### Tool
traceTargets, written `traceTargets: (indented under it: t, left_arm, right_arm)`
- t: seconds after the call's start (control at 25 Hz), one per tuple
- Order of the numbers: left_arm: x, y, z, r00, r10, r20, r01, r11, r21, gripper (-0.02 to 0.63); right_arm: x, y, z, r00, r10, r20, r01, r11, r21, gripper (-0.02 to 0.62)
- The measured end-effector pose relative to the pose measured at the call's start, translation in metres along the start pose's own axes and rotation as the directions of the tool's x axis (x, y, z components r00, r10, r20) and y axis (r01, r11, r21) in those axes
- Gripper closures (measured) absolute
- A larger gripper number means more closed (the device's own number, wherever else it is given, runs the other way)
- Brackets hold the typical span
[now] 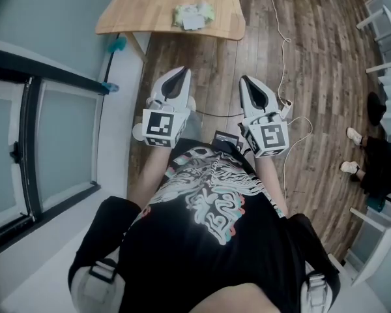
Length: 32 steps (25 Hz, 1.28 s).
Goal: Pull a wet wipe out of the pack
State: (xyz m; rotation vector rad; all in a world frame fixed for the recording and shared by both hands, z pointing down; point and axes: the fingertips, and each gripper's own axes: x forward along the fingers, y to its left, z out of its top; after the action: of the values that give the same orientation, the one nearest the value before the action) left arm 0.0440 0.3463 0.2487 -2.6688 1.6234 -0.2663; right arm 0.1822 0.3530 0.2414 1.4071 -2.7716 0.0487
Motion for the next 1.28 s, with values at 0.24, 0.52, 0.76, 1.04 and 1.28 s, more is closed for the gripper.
traceTargets:
  t: [0.24, 0.52, 0.76, 1.04, 1.28]
  left_arm:
    - [0.029, 0.028, -0.011, 1.0, 0.007, -0.021, -0.007, 1.0, -0.004, 0.618]
    - [0.093, 0.083, -0.013, 0.999, 0.013, -0.032, -0.013, 1.0, -0.003, 0.618]
    - [0.149, 0.136, -0.019, 0.998, 0.012, -0.059, -0.013, 1.0, -0.013, 0.618]
    - [0.207, 0.185, -0.036, 0.995, -0.025, -0.097, 0.022, 0.999, -0.038, 0.618]
    - [0.241, 0.218, -0.05, 0.99, -0.062, -0.126, 0.058, 0.998, -0.036, 0.618]
  right_arm:
    - [0.029, -0.014, -0.012, 0.999, -0.013, -0.03, 0.014, 1.0, 0.007, 0.595]
    - [0.097, -0.056, -0.02, 0.997, -0.049, -0.064, 0.051, 0.999, 0.018, 0.595]
    - [0.171, -0.077, -0.025, 0.993, -0.025, -0.115, 0.027, 0.999, 0.018, 0.595]
    - [0.244, -0.099, -0.034, 0.987, -0.03, -0.158, 0.035, 0.999, 0.024, 0.595]
    - [0.291, -0.105, -0.044, 0.987, -0.006, -0.16, 0.014, 0.999, 0.046, 0.595]
